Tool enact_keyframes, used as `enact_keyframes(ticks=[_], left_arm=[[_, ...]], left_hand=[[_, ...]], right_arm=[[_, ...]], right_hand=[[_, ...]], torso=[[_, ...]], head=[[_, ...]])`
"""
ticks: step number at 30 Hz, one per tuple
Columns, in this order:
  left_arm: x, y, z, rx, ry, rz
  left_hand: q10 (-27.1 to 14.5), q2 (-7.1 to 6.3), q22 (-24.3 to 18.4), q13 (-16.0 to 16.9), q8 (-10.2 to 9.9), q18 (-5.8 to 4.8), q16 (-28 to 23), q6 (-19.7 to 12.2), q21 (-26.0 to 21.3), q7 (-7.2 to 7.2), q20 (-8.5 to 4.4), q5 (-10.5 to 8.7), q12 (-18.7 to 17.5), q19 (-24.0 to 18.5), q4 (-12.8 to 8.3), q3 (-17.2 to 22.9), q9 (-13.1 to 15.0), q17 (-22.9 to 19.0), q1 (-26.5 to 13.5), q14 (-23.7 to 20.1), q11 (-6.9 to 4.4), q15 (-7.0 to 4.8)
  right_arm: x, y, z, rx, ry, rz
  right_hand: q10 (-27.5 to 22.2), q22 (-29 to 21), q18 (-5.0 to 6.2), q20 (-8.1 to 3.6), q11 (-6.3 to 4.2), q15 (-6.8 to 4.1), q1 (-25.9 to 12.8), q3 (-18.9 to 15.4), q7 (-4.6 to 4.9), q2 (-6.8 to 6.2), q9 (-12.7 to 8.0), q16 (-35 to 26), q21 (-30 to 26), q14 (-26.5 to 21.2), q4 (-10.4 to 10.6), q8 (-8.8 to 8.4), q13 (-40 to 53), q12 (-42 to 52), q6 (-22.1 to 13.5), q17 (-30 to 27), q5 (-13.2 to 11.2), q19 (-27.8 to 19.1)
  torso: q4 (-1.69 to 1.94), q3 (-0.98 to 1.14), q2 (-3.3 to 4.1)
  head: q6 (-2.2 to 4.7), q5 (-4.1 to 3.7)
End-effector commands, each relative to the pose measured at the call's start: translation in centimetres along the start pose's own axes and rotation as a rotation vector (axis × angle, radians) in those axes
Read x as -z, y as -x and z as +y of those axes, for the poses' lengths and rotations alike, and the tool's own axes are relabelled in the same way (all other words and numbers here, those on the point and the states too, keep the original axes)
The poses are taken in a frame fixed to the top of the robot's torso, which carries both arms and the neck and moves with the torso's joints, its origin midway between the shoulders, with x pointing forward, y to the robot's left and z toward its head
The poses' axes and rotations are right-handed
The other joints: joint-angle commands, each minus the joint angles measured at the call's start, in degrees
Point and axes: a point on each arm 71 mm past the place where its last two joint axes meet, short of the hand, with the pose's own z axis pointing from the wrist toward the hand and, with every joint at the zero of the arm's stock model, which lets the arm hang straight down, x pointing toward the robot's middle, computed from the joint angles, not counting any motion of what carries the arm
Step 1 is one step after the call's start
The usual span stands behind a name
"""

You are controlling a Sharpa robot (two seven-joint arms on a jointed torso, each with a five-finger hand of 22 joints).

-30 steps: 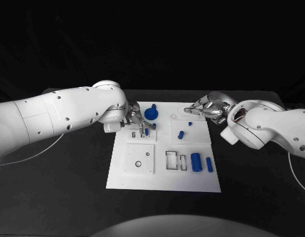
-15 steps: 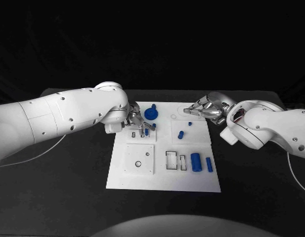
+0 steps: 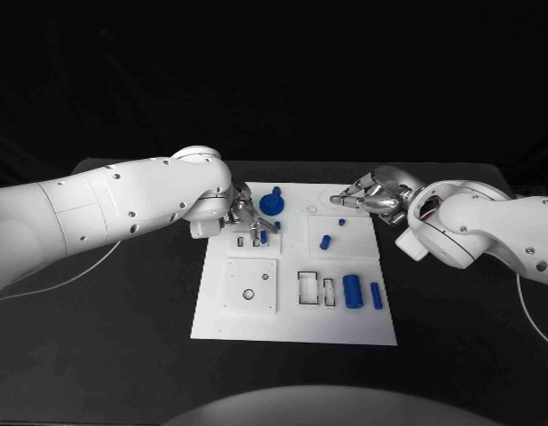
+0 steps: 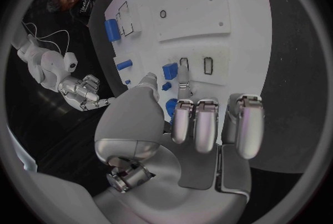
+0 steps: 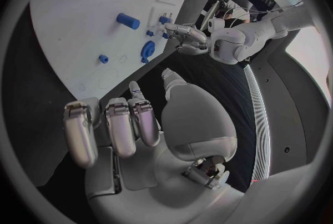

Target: Assemble the parts on the task board

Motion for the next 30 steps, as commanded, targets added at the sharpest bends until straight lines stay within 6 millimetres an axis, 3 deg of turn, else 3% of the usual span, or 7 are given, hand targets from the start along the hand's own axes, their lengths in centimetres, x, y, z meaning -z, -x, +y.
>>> enact_keyframes(ticks=[1,30], left_arm=[[-0.12,0.13,-0.17,0.003,-0.004,-0.012],[-0.80,-0.42,-0.82,0.000,-0.011,0.009]], left_hand=[[6.17,0.19,15.09,15.10,0.24,-0.86,0.15,-0.52,0.14,0.00,-0.33,-0.26,0.14,6.13,0.14,0.34,0.07,15.09,0.31,5.96,-0.40,-0.29],[6.17,1.48,15.09,15.10,0.97,-0.86,0.15,-1.39,0.14,-0.11,-0.49,-0.22,0.14,6.13,0.07,0.42,2.57,15.09,1.92,5.96,-0.47,-0.34]], right_arm=[[-0.01,-0.14,-0.02,0.018,-0.001,0.012],[0.05,-0.10,-0.14,0.019,-0.009,0.009]], right_hand=[[6.01,15.08,-0.38,0.27,0.33,0.31,-0.07,-0.17,0.20,0.53,0.05,0.23,0.26,5.97,0.20,0.35,15.09,0.23,0.35,15.06,0.11,6.00],[6.01,15.08,-0.38,0.29,0.35,0.33,0.02,-0.17,0.22,0.60,0.06,0.23,0.26,5.97,0.18,0.37,15.09,0.23,0.35,15.06,0.11,6.00]], torso=[[-0.01,0.04,0.03],[0.04,-0.01,0.02]], head=[[-0.07,0.07],[-0.66,-0.44]])
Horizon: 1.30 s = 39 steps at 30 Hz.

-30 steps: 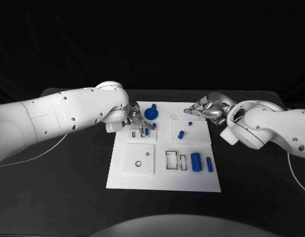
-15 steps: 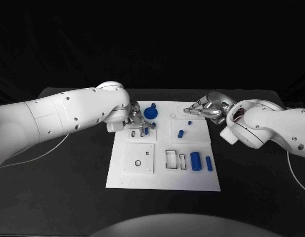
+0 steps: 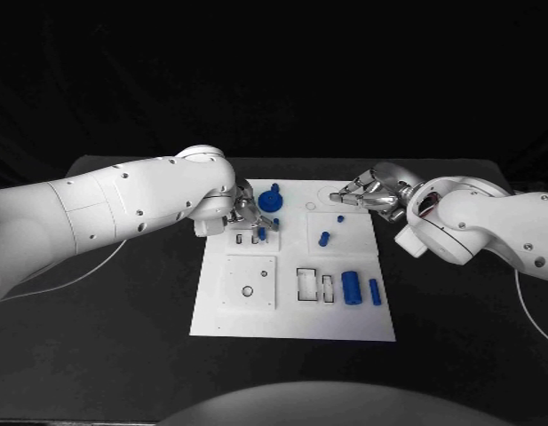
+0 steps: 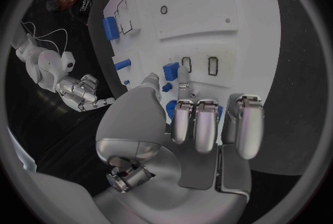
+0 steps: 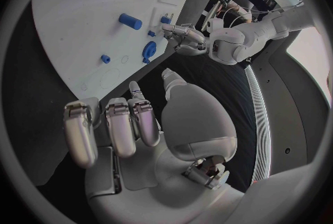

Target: Assemble the parts on the task board

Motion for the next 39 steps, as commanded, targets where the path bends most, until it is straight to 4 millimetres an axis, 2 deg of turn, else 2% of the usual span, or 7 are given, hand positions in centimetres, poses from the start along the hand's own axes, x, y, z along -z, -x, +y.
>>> enact_keyframes(ticks=[1,16,17,21,31,33,39], left_arm=[[-0.01,-0.08,-0.22,-0.004,-0.011,0.007],[0.05,-0.13,-0.05,-0.001,-0.015,0.014],[0.05,-0.13,-0.05,-0.001,-0.016,0.015],[0.05,-0.19,-0.09,-0.004,-0.019,0.021],[0.05,-0.34,-0.32,-0.012,-0.022,0.033],[0.05,-0.35,-0.36,-0.012,-0.023,0.033],[0.04,-0.36,-0.39,-0.013,-0.023,0.035]], left_hand=[[5.96,0.11,15.09,15.06,0.31,-0.86,0.15,-0.45,0.14,0.02,-0.29,-0.22,0.14,5.92,-0.09,0.26,0.17,15.06,0.57,5.96,-0.28,-0.35],[5.96,0.56,15.09,15.06,0.74,-0.86,0.15,-0.73,0.14,-0.12,-0.35,0.24,0.14,5.92,-0.11,0.19,1.54,15.06,1.87,5.96,-0.40,-0.43],[5.96,0.64,15.09,15.06,0.78,-0.86,0.15,-0.81,0.14,-0.14,-0.37,0.68,0.14,5.92,-0.08,0.16,1.78,15.06,2.07,5.96,-0.42,-0.45],[5.96,0.99,15.09,15.06,0.83,-0.86,0.15,-1.33,0.14,-0.25,-0.48,5.66,0.14,5.92,-0.04,-0.04,3.13,15.06,3.10,5.96,-0.53,-0.56],[5.96,0.96,15.09,15.06,0.81,-0.86,0.15,-1.42,0.14,-0.31,-0.50,6.49,0.14,5.92,-0.09,-0.14,3.59,15.06,3.59,5.96,-0.58,-0.59],[5.96,1.00,15.09,15.06,0.72,-0.86,0.15,-1.54,0.14,-0.36,-0.54,8.51,0.14,5.92,-0.03,-0.18,4.11,15.06,4.12,5.96,-0.63,-0.64],[5.96,1.07,15.09,15.06,0.60,-0.86,0.15,-1.60,0.14,-0.40,-0.58,9.97,0.14,5.92,-0.03,-0.29,4.66,15.06,4.40,5.96,-0.67,-0.67]], right_arm=[[0.02,-0.11,-0.02,0.014,-0.001,0.010],[0.00,-0.13,0.00,0.014,-0.002,0.009],[0.00,-0.13,0.00,0.014,-0.002,0.008],[0.00,-0.13,0.01,0.015,-0.003,0.008],[-0.03,-0.14,-0.01,0.017,-0.005,0.007],[-0.02,-0.12,-0.05,0.017,-0.006,0.006],[-0.03,-0.10,-0.09,0.017,-0.008,0.006]], right_hand=[[6.01,15.09,-0.38,0.29,0.36,0.33,0.02,-0.18,0.22,0.60,0.08,0.23,0.26,5.97,0.18,0.37,15.09,0.23,0.35,15.08,0.11,6.00],[6.01,15.09,-0.38,0.29,0.36,0.33,0.02,-0.18,0.22,0.60,0.08,0.23,0.26,5.97,0.18,0.37,15.09,0.23,0.35,15.08,0.11,6.00],[6.01,15.09,-0.38,0.29,0.36,0.33,0.02,-0.18,0.22,0.60,0.08,0.23,0.26,5.97,0.18,0.37,15.09,0.23,0.35,15.08,0.11,6.00],[6.01,15.09,-0.38,0.29,0.36,0.33,0.02,-0.18,0.22,0.60,0.08,0.23,0.26,5.97,0.18,0.37,15.09,0.23,0.35,15.08,0.11,6.00],[6.01,15.09,-0.38,0.29,0.36,0.33,0.02,-0.18,0.22,0.60,0.08,0.23,0.26,5.97,0.18,0.37,15.09,0.23,0.35,15.08,0.11,6.00],[6.01,15.09,-0.38,0.29,0.36,0.34,0.04,-0.18,0.23,0.61,0.08,0.23,0.26,5.97,0.17,0.37,15.09,0.23,0.35,15.08,0.11,6.00],[6.01,15.09,-0.38,0.34,0.41,0.38,0.23,-0.21,0.28,0.74,0.08,0.23,0.26,5.97,0.13,0.39,15.09,0.23,0.35,15.08,0.10,6.00]], torso=[[0.05,-0.02,0.00],[0.03,-0.02,-0.02],[0.02,0.01,-0.04],[0.01,0.02,0.00],[-0.02,0.02,-0.02],[0.02,0.01,-0.02],[0.00,0.04,-0.03]], head=[[-0.06,-0.10],[-0.21,-0.19],[-0.25,-0.17],[-0.27,-0.14],[-0.28,-0.17],[-0.35,-0.20],[-0.34,-0.14]])
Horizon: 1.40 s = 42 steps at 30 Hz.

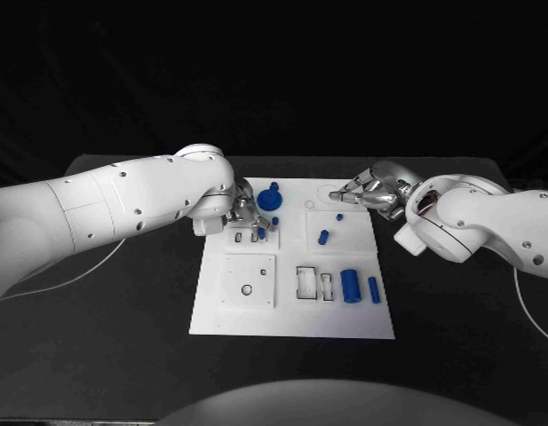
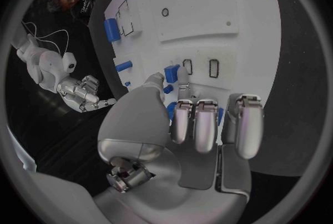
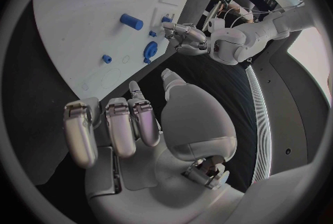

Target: Assemble the parts on the task board

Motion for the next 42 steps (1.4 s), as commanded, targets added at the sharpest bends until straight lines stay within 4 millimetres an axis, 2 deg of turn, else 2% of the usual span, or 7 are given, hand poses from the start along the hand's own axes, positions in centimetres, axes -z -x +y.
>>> enact_keyframes(ticks=[1,12,17,20,23,30,42], left_arm=[[0.02,-0.22,-0.34,-0.009,-0.017,0.021],[0.01,-0.32,-0.49,-0.011,-0.017,0.028],[0.00,-0.33,-0.49,-0.012,-0.016,0.032],[0.00,-0.33,-0.46,-0.011,-0.015,0.033],[0.01,-0.35,-0.47,-0.011,-0.017,0.034],[0.03,-0.35,-0.50,-0.009,-0.023,0.031],[0.15,-0.14,-0.03,0.010,-0.030,0.012]], left_hand=[[5.96,0.12,15.10,15.08,0.01,-0.85,0.15,-0.38,0.14,-0.02,-0.38,0.51,0.14,6.13,-0.03,-0.29,0.17,15.08,0.61,5.97,-0.26,-0.26],[5.96,0.18,15.10,15.08,0.02,-0.85,0.15,-0.29,0.14,-0.14,-0.40,1.00,0.14,6.13,-0.09,-0.21,0.49,15.08,1.11,5.97,-0.35,-0.29],[5.96,0.65,15.10,15.08,-0.04,-0.85,0.15,-0.18,0.14,-0.38,-0.44,1.21,0.14,6.13,-0.13,0.30,0.98,15.08,2.54,5.97,-0.58,-0.38],[5.96,1.03,15.10,15.08,-0.19,-0.85,0.15,-0.13,0.14,-0.62,-0.51,1.40,0.14,6.13,-0.23,1.13,1.49,15.08,4.83,5.97,-0.81,-0.49],[5.96,1.06,15.10,15.08,-0.33,-0.85,0.15,0.08,0.14,-0.83,-0.57,2.25,0.14,6.13,-0.26,1.93,1.93,15.08,7.09,5.97,-1.02,-0.61],[5.96,0.48,15.10,15.08,-0.76,-0.85,0.15,0.52,0.14,-1.13,-0.66,5.88,0.14,6.13,-0.33,3.43,2.72,15.08,11.12,5.97,-1.32,-0.82],[5.96,0.05,15.10,15.08,-1.11,-0.85,0.15,1.55,0.14,-1.44,-0.69,6.34,0.14,6.13,-0.38,4.64,3.23,15.08,13.77,5.97,-1.62,-0.95]], right_arm=[[-0.01,-0.09,-0.01,0.014,0.001,0.006],[-0.02,-0.12,0.01,0.015,0.000,0.006],[-0.01,-0.09,-0.03,0.015,-0.001,0.005],[0.00,-0.07,-0.05,0.015,-0.001,0.003],[0.00,-0.05,-0.05,0.015,0.000,0.001],[0.00,-0.02,-0.07,0.016,0.000,-0.001],[-0.01,0.09,-0.28,0.017,-0.005,-0.005]], right_hand=[[6.01,15.07,-0.38,0.34,0.41,0.38,-0.08,-0.21,0.07,0.43,0.05,0.23,0.26,5.97,0.13,0.39,15.08,0.23,0.14,15.09,0.10,6.00],[6.01,15.07,-0.38,0.34,0.41,0.38,-0.08,-0.21,0.07,0.43,0.05,0.23,0.26,5.97,0.13,0.39,15.08,0.23,0.14,15.09,0.10,6.00],[6.01,15.07,-0.38,0.36,0.44,0.40,-0.01,-0.23,0.10,0.48,0.05,0.23,0.26,5.97,0.12,0.40,15.08,0.23,0.13,15.09,0.09,6.00],[6.01,15.07,-0.38,0.36,0.44,0.40,0.00,-0.24,0.10,0.48,0.05,0.23,0.26,5.97,0.12,0.40,15.08,0.23,0.13,15.09,0.09,6.00],[6.01,15.07,-0.38,0.37,0.44,0.41,0.04,-0.23,0.10,0.54,0.06,0.23,0.26,5.97,0.12,0.42,15.08,0.23,0.16,15.09,0.09,6.00],[6.01,15.07,-0.38,0.38,0.45,0.42,0.10,-0.23,0.09,0.62,0.08,0.23,0.26,5.97,0.12,0.45,15.08,0.23,0.21,15.09,0.09,6.00],[6.01,15.07,-0.38,0.40,0.45,0.43,0.16,-0.23,0.09,0.70,0.09,0.23,0.26,5.97,0.12,0.49,15.08,0.23,0.27,15.09,0.10,6.00]], torso=[[0.00,0.02,0.01],[0.00,-0.02,0.05],[0.03,-0.03,0.03],[0.04,0.00,0.03],[0.05,-0.01,0.04],[0.03,-0.03,0.03],[0.06,0.00,0.00]], head=[[-0.04,0.05],[-0.17,-0.02],[-0.21,-0.12],[-0.28,-0.07],[-0.30,-0.14],[-0.42,-0.19],[-0.42,-0.27]])
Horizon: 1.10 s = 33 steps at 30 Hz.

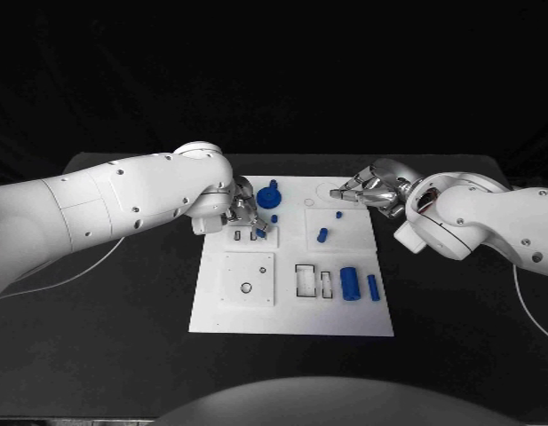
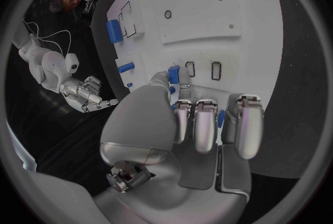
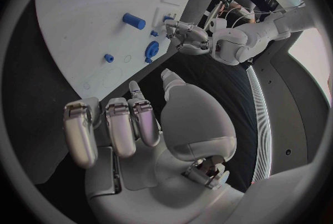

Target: Assemble the parts on the task board

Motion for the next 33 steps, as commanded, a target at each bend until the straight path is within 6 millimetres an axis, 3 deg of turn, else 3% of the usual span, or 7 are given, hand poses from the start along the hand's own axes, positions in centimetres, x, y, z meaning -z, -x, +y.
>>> enact_keyframes(ticks=[1,18,33], left_arm=[[0.1,0.0,0.1,0.009,-0.015,-0.001],[2.9,2.1,1.7,0.005,0.022,-0.041],[2.7,1.8,1.4,-0.075,0.127,-0.006]], left_hand=[[5.96,-0.14,15.10,15.09,0.20,-0.86,0.15,1.04,0.14,-0.53,-0.49,0.27,0.14,5.92,0.01,0.52,0.23,15.09,1.00,5.97,-0.41,-0.55],[5.96,-1.01,15.10,15.09,-0.32,-0.86,0.15,1.42,0.14,-0.64,-0.58,0.42,0.14,5.92,-0.05,1.07,0.43,15.09,2.60,5.97,-0.53,-0.51],[5.96,-1.15,15.10,15.09,-0.52,-0.86,0.15,1.73,0.14,-0.58,-0.50,0.32,0.14,5.92,0.14,1.24,0.47,15.09,2.88,5.97,-0.47,-0.67]], right_arm=[[0.0,0.0,-0.1,0.012,0.000,0.000],[0.0,0.1,-0.4,0.012,-0.008,-0.005],[-0.1,-0.1,-0.5,0.012,-0.010,-0.001]], right_hand=[[6.01,15.09,-0.38,0.40,0.45,0.43,-0.07,-0.23,0.09,0.48,0.06,0.23,0.26,5.97,0.12,0.26,15.08,0.23,0.27,15.05,0.10,6.00],[6.01,15.09,-0.38,0.42,0.47,0.45,0.01,-0.25,0.12,0.55,0.08,0.23,0.26,5.97,0.11,0.31,15.08,0.23,0.35,15.05,0.09,6.00],[6.01,15.09,-0.38,0.42,0.47,0.45,0.01,-0.25,0.12,0.56,0.08,0.23,0.26,5.97,0.11,0.32,15.08,0.23,0.36,15.05,0.09,6.00]], torso=[[0.08,0.03,-0.01],[0.03,0.03,0.02],[-0.01,0.00,-0.01]], head=[[0.00,-0.10],[-0.28,0.00],[-0.23,0.14]])
